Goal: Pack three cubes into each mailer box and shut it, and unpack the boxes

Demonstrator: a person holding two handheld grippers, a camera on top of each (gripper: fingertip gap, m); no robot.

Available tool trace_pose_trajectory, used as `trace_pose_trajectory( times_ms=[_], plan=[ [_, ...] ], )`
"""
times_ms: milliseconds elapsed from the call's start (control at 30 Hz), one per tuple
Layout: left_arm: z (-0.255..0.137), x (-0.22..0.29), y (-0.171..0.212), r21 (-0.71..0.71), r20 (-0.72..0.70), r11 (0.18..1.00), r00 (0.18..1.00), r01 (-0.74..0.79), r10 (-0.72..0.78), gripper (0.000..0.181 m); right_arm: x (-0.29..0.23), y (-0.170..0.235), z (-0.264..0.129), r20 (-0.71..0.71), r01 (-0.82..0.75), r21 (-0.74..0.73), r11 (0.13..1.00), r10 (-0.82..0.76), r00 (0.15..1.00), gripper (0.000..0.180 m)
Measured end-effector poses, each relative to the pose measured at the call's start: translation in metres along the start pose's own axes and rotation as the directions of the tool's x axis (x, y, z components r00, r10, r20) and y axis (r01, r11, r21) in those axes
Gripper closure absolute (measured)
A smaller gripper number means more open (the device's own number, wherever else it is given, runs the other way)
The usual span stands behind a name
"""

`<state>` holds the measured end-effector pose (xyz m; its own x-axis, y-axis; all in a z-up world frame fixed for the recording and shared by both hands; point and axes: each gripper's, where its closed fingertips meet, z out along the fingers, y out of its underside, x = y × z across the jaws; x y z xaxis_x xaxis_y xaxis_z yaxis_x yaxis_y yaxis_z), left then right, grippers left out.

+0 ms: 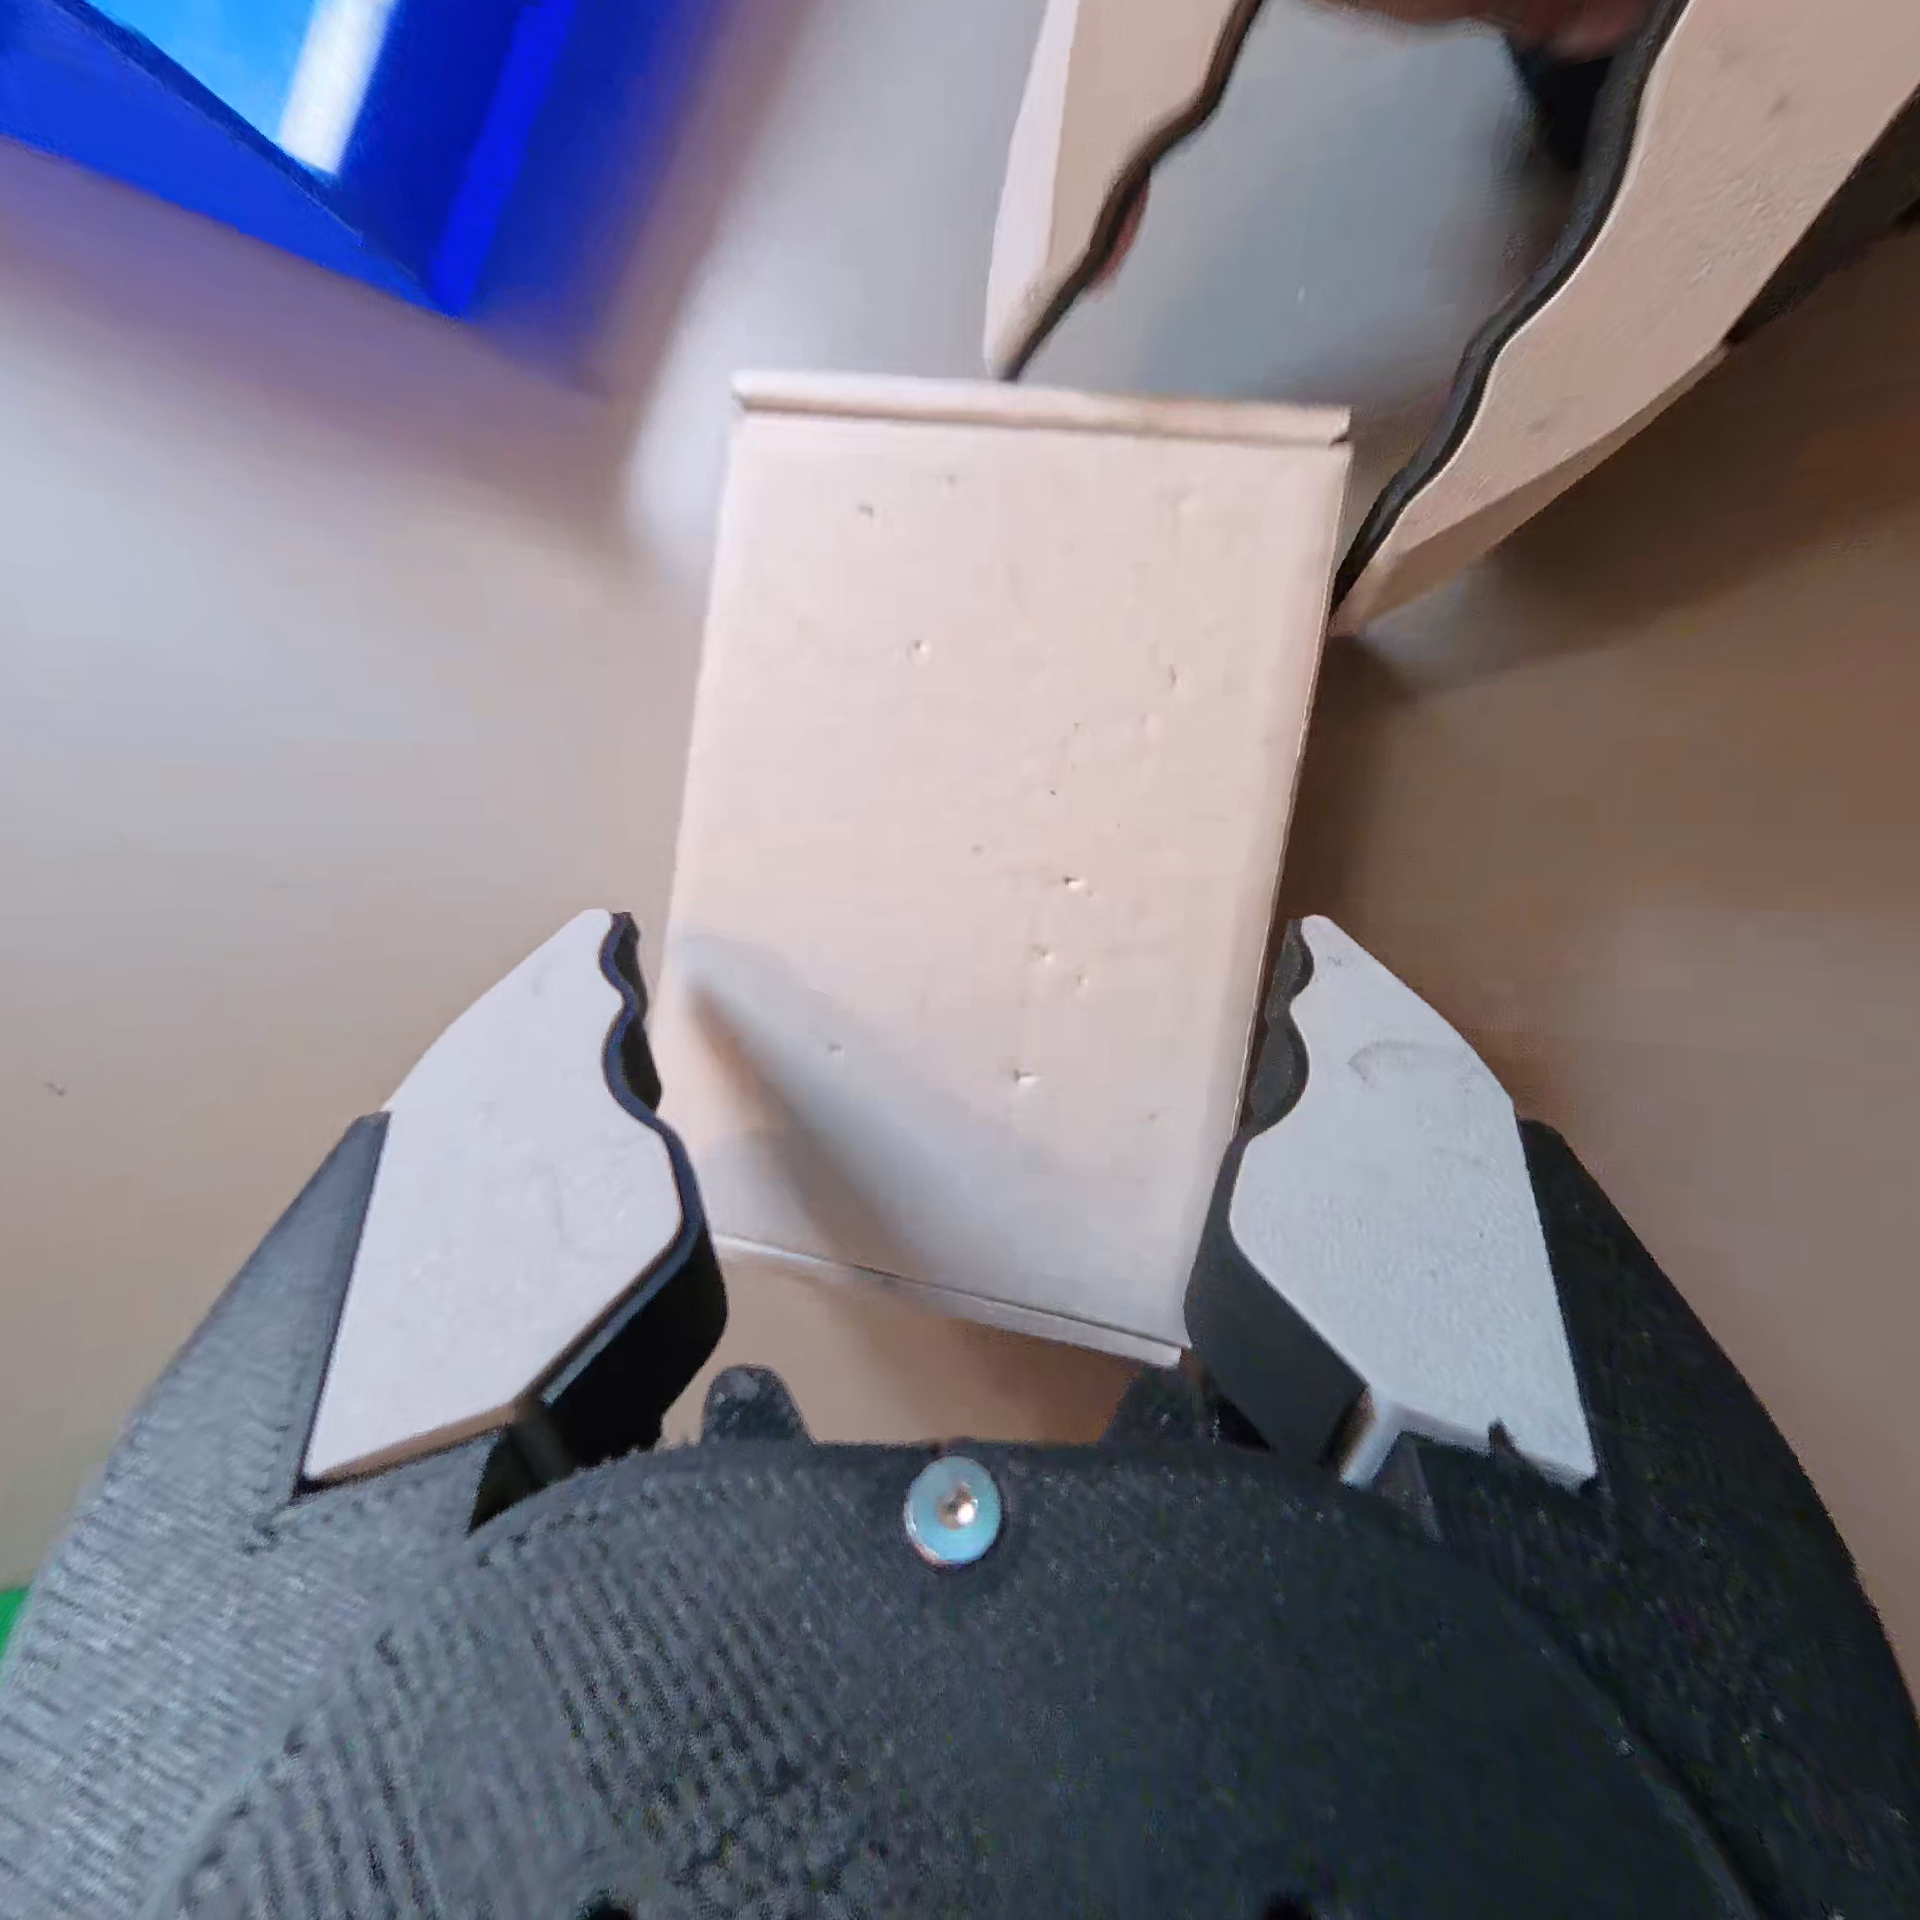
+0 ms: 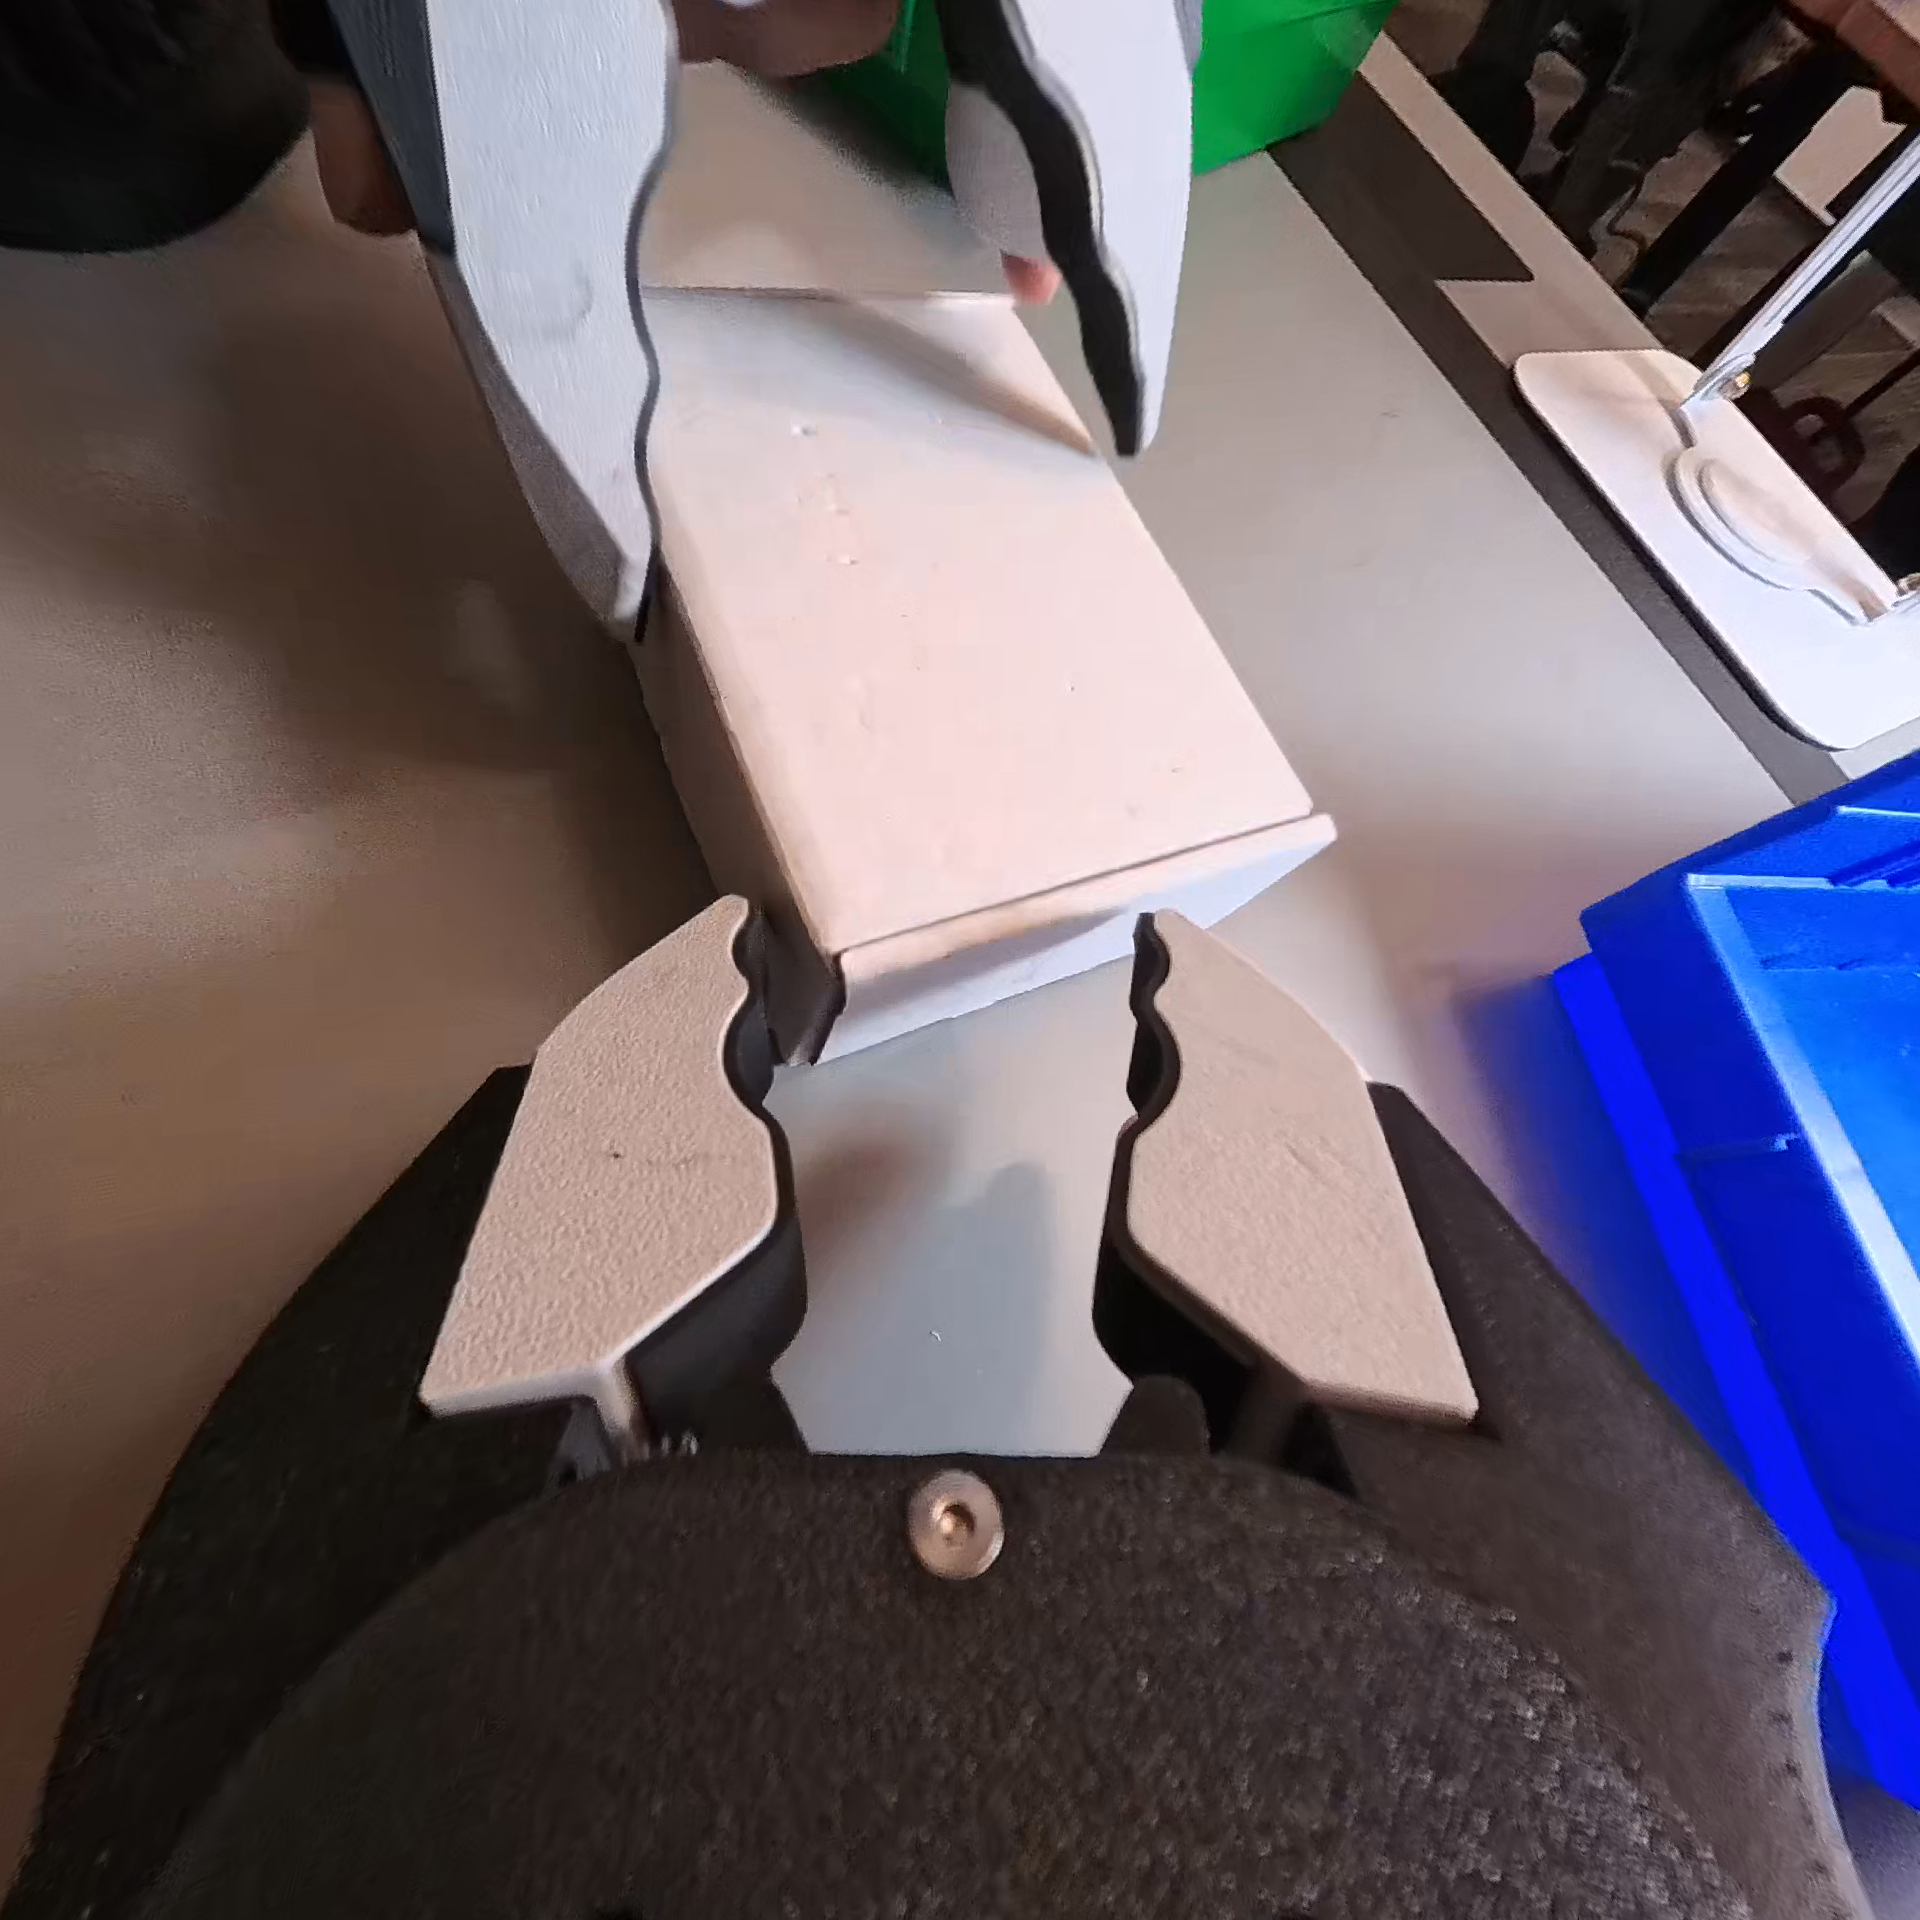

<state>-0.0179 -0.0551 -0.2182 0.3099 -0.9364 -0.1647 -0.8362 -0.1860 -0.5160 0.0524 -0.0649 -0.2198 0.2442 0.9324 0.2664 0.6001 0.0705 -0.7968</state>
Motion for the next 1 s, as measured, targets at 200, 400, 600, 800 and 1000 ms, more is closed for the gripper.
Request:
trace_pose_trajectory(
  times_ms=[200,400,600,800,1000],
  plan=[
    [-0.034,-0.005,0.019,0.244,0.017,0.964,0.993,0.109,-0.116,0.075,0.003,0.008,-0.002,0.006,0.059,-0.032,0.998,-0.059,0.998,0.112],
    [-0.022,0.016,0.075,0.201,-0.023,0.956,0.977,0.211,-0.211,0.081,-0.004,0.028,0.007,0.062,0.158,-0.152,0.976,-0.151,0.987,0.119],
    [-0.010,0.016,0.074,0.145,0.129,0.988,0.989,0.049,-0.068,0.115,-0.013,0.020,0.011,0.116,0.138,-0.151,0.979,-0.121,0.986,0.128],
    [-0.046,0.032,0.054,0.248,-0.015,0.962,0.993,0.115,-0.115,0.117,-0.023,-0.007,-0.022,0.276,-0.091,-0.102,0.991,0.116,0.954,0.131],
    [-0.069,0.049,0.037,0.212,-0.371,0.853,0.847,0.477,-0.381,0.121,-0.026,-0.026,-0.045,0.473,-0.409,-0.232,0.882,0.470,0.745,0.131]
  ],
)
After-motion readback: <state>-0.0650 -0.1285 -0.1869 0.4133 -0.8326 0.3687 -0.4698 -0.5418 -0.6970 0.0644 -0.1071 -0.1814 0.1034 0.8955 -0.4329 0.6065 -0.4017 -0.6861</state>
